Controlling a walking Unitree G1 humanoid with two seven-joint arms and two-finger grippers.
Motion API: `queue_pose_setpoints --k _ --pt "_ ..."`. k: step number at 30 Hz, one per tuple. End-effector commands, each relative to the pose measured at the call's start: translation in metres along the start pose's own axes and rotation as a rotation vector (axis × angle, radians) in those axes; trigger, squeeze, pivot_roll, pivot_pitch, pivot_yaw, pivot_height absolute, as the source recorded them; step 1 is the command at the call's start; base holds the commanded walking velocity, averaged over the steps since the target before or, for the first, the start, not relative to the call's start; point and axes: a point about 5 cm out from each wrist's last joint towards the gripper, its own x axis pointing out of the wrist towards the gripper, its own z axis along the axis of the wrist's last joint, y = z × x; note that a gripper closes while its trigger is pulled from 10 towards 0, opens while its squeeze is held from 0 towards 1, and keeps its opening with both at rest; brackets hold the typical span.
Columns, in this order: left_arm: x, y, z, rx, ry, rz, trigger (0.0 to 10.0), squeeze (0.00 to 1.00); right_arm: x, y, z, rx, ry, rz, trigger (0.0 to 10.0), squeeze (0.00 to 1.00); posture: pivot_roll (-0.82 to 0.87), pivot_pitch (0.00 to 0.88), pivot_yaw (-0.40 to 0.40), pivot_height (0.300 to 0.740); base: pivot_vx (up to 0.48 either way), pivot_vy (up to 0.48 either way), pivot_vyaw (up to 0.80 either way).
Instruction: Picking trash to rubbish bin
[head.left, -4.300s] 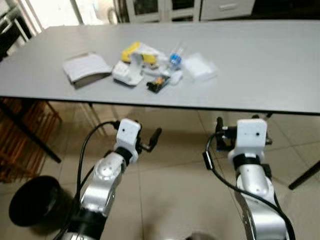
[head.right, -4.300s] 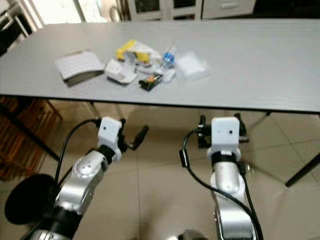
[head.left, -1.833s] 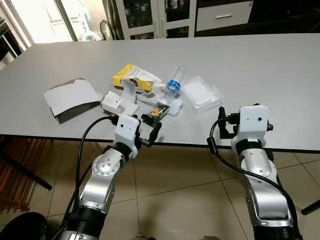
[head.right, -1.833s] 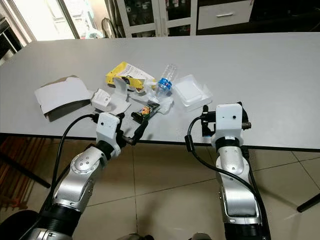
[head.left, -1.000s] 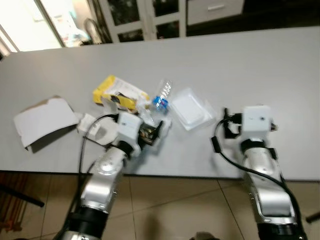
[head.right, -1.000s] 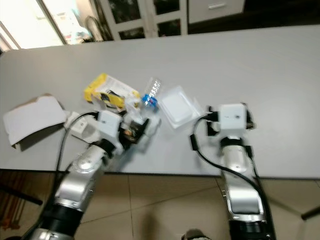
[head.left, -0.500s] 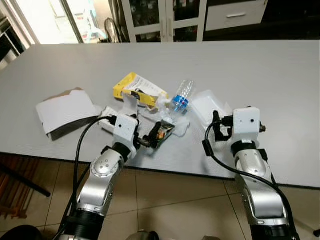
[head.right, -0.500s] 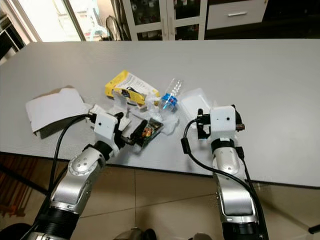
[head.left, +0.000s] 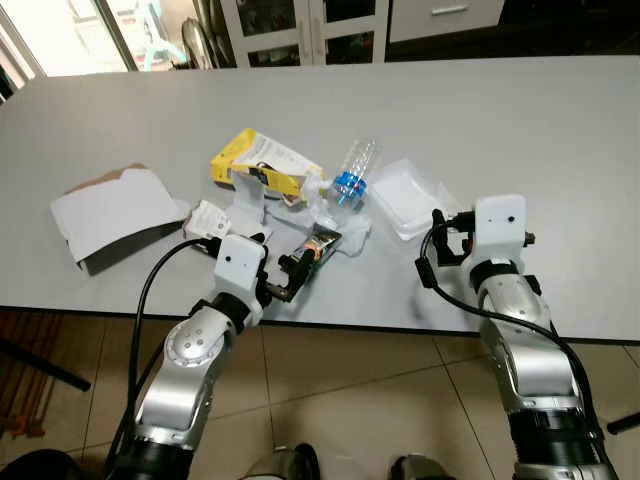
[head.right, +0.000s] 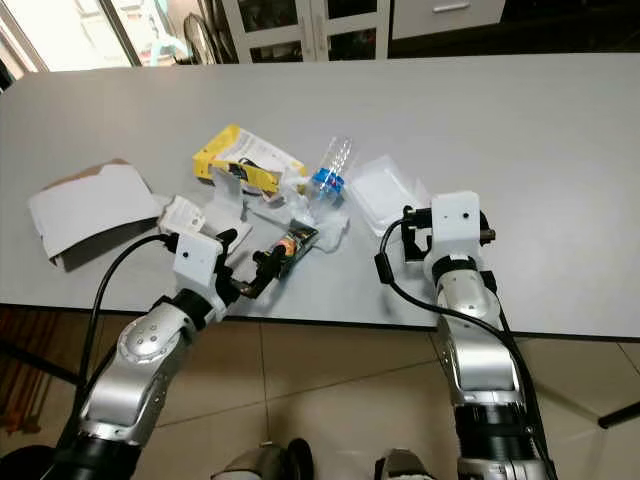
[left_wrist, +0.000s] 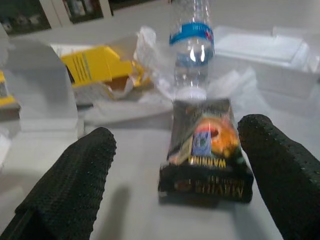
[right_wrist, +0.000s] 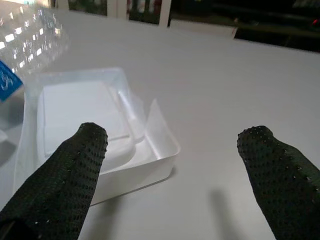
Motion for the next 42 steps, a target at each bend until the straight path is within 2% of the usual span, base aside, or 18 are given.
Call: queue_pose_setpoints --k 1,17,21,26,30,42 --pt "-0.005 0.005 0.003 0.001 0.002 0.006 10.0 0.0 0.005 0.002 0.003 0.012 -0.012 0.019 10.0 0.0 0.01 0.194 0.127 0.74 0.0 0.0 0.0" --pt "-0.026 0.01 0.005 0.026 0.053 0.021 10.0 0.0 0.047 0.004 0.037 0.091 -0.088 -0.016 10.0 0.0 0.08 0.236 0.135 0.74 0.0 0.0 0.0" --pt "-0.027 0.009 0.006 0.027 0.058 0.025 10.0 0.0 0.055 0.009 0.049 0.123 -0.11 -0.005 10.0 0.0 0.08 0.236 0.135 0.74 0.0 0.0 0.0" --pt "-0.028 0.009 0.007 0.027 0.063 0.027 10.0 0.0 0.058 0.017 0.053 0.131 -0.122 0.022 10.0 0.0 0.1 0.234 0.127 0.74 0.0 0.0 0.0" --pt "-0.028 0.01 0.007 0.028 0.067 0.033 10.0 0.0 0.058 0.027 0.05 0.121 -0.108 0.056 10.0 0.0 0.1 0.233 0.125 0.74 0.0 0.0 0.0" --pt "-0.027 0.006 0.006 0.02 0.077 0.028 10.0 0.0 0.055 0.04 0.012 0.063 0.089 0.122 10.0 0.0 0.08 0.233 0.118 0.74 0.0 0.0 0.0"
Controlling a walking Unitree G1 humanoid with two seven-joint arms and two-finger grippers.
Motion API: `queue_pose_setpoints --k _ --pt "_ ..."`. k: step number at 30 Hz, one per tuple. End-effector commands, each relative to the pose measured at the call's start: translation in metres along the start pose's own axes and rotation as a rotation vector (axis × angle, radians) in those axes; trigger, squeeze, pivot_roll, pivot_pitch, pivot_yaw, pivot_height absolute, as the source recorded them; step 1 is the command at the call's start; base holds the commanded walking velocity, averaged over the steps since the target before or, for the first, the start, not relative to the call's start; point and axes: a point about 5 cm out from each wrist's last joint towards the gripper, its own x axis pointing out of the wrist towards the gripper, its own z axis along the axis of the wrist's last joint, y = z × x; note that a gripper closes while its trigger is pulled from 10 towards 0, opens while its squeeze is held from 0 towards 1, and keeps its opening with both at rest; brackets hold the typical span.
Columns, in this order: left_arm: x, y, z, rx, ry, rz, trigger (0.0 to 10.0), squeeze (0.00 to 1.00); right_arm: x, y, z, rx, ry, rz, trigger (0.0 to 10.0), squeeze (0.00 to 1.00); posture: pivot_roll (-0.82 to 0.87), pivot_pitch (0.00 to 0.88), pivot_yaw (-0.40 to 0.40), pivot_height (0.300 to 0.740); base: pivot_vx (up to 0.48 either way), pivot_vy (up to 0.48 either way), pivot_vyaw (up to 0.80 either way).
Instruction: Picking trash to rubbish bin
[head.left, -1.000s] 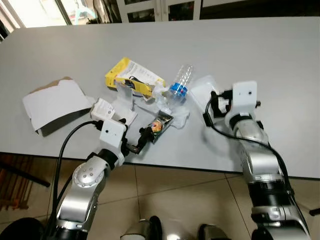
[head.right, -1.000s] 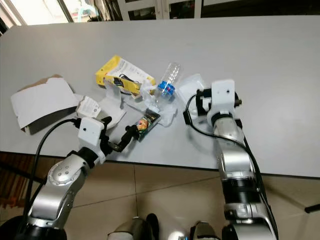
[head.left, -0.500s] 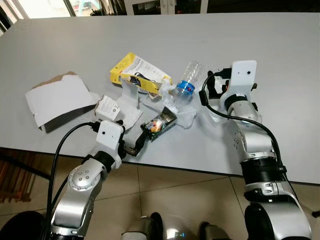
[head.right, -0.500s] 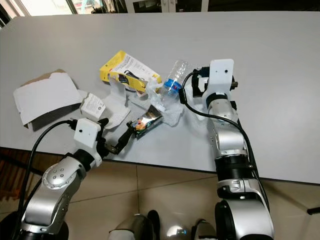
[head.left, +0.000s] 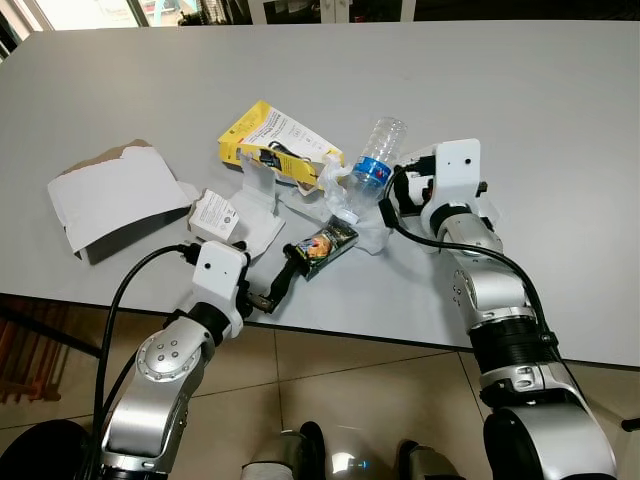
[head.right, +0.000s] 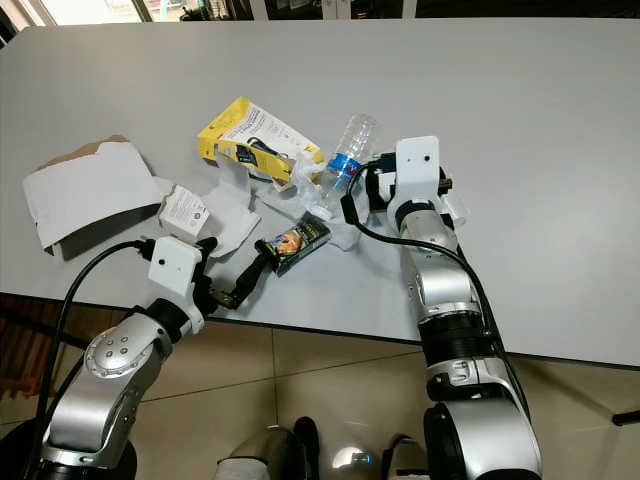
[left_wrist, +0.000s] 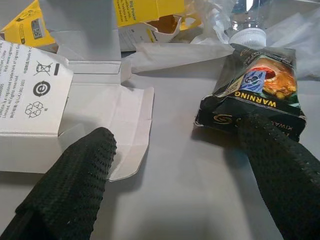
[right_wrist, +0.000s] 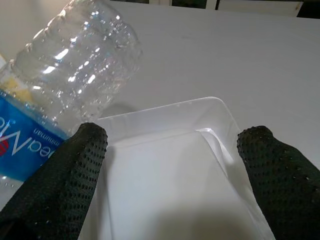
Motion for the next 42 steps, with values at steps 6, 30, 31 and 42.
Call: queue_pose_setpoints --k 6,30,31,42 --pt "-0.003 -0.001 -0.003 -0.006 0.019 0.008 10.0 0.0 -0.004 0.007 -0.032 -0.054 0.153 0.062 10.0 0.0 0.08 0.234 0.111 0.74 0.0 0.0 0.0" --pt "-0.001 -0.001 -0.005 -0.008 0.025 0.012 10.0 0.0 -0.023 -0.045 -0.004 -0.131 0.032 -0.171 10.0 0.0 0.06 0.23 0.114 0.74 0.0 0.0 0.0" --pt "-0.001 -0.001 -0.005 -0.008 0.025 0.012 10.0 0.0 -0.023 -0.045 -0.004 -0.131 0.032 -0.171 10.0 0.0 0.06 0.23 0.114 0.74 0.0 0.0 0.0" --pt "0.001 -0.002 -0.005 -0.006 0.025 0.007 10.0 0.0 -0.037 -0.05 0.008 -0.109 0.103 -0.223 10.0 0.0 0.05 0.223 0.106 0.74 0.0 0.0 0.0"
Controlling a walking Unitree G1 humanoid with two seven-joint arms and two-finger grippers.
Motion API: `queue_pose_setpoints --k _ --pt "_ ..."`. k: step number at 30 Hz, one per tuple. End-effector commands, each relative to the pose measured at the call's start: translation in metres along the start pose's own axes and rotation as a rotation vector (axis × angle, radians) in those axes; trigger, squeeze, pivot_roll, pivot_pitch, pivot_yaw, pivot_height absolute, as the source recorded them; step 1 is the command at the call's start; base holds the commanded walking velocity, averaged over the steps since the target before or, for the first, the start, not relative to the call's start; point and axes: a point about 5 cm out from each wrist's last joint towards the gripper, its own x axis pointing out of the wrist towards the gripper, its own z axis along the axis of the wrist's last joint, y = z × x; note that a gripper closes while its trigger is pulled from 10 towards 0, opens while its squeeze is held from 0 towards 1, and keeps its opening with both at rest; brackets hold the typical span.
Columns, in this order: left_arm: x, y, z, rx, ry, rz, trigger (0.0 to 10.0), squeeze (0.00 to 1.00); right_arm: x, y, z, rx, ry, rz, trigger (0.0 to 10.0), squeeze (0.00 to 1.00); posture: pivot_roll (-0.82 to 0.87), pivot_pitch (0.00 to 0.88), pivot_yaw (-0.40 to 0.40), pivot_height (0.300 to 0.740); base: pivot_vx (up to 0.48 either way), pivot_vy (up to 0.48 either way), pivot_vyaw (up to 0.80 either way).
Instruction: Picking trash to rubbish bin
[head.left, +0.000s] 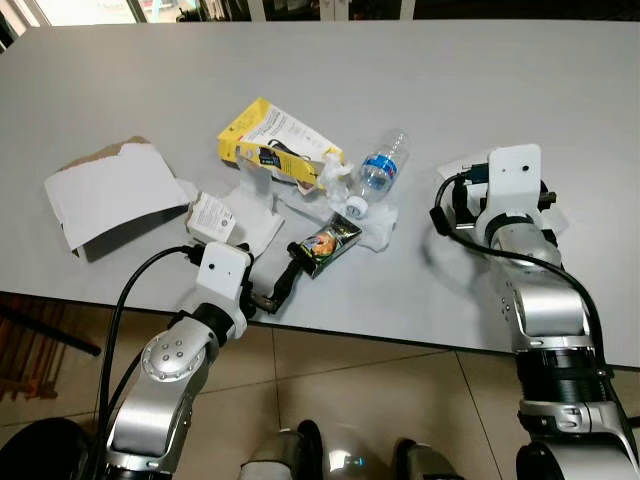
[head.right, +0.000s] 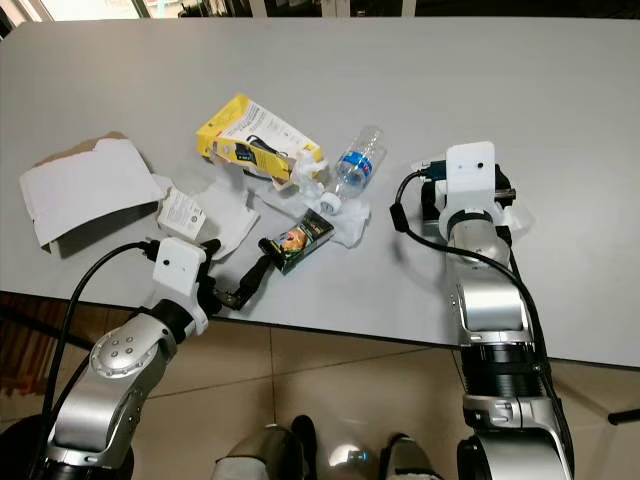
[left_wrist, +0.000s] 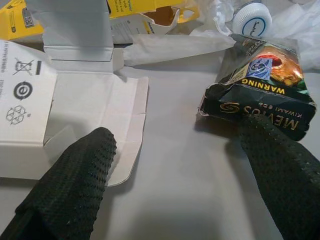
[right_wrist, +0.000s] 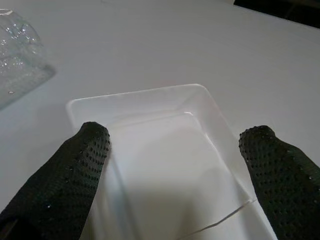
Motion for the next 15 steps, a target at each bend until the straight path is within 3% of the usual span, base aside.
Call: queue_pose_setpoints --k 1,9,15 --pt "-0.001 0.001 -0.004 0.007 0.014 0.006 10.0 0.0 -0.006 0.003 0.002 0.013 0.015 0.02 10.0 0.0 0.05 0.223 0.104 0.74 0.0 0.0 0.0" --pt "0.0 -0.003 -0.006 -0.003 0.016 0.009 10.0 0.0 -0.029 0.02 0.009 -0.005 0.015 0.119 10.0 0.0 0.03 0.218 0.087 0.74 0.0 0.0 0.0" --pt "0.003 -0.005 -0.008 -0.014 0.014 0.011 10.0 0.0 -0.044 0.02 0.0 -0.066 0.064 0.11 10.0 0.0 0.01 0.215 0.074 0.74 0.0 0.0 0.0"
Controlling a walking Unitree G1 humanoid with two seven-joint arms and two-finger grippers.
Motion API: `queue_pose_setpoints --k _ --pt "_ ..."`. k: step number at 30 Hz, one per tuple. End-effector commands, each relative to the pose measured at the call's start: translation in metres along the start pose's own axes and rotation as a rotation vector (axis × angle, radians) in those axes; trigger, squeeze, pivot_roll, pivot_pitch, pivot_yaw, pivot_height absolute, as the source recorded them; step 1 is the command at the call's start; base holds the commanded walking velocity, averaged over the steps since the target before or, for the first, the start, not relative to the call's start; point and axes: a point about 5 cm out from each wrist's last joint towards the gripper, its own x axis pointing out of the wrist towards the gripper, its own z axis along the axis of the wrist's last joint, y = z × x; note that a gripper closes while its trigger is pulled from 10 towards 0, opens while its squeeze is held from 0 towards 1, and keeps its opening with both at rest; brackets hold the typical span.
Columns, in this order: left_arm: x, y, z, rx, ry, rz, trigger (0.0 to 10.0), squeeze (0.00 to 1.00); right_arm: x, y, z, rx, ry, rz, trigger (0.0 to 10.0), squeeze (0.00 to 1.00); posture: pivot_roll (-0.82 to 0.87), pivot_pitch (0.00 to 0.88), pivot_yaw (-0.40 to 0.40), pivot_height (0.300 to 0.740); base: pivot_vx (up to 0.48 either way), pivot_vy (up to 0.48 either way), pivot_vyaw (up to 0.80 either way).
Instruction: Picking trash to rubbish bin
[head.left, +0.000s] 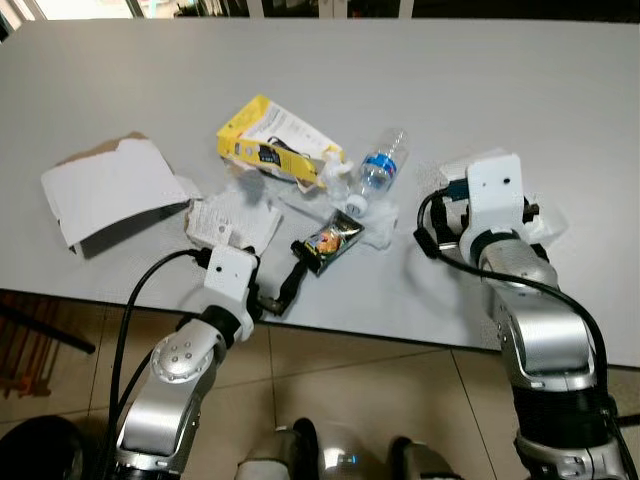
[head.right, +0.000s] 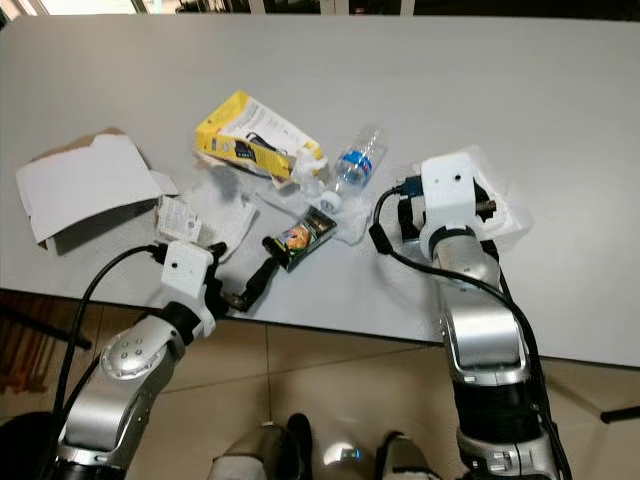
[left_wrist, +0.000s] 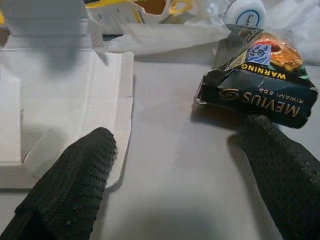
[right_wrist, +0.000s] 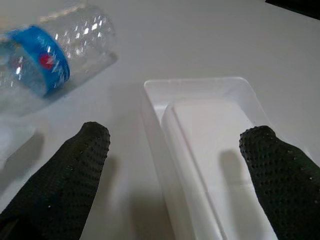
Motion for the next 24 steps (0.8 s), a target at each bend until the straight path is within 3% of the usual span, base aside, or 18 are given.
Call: queue_pose_setpoints --k 1,8,21,23,24 --pt "-0.001 0.002 -0.003 0.003 0.01 0.013 10.0 0.0 -0.007 0.001 -0.005 -0.03 0.031 -0.004 10.0 0.0 0.01 0.215 0.073 0.74 0.0 0.0 0.0" --pt "0.002 0.001 -0.004 -0.003 0.009 0.016 10.0 0.0 -0.019 0.004 -0.027 -0.077 0.122 -0.006 10.0 0.0 0.0 0.211 0.069 0.74 0.0 0.0 0.0" --pt "0.003 0.002 -0.005 0.0 0.01 0.017 10.0 0.0 -0.021 0.0 -0.047 -0.093 0.198 -0.033 10.0 0.0 0.0 0.209 0.075 0.74 0.0 0.0 0.0" --pt "0.003 0.003 -0.005 0.002 0.01 0.018 10.0 0.0 -0.021 0.001 -0.053 -0.092 0.213 -0.029 6.9 0.0 0.0 0.21 0.076 0.74 0.0 0.0 0.0" --pt "0.003 0.003 -0.005 0.002 0.01 0.018 10.0 0.0 -0.021 0.001 -0.053 -0.092 0.213 -0.029 6.9 0.0 0.0 0.21 0.076 0.74 0.0 0.0 0.0"
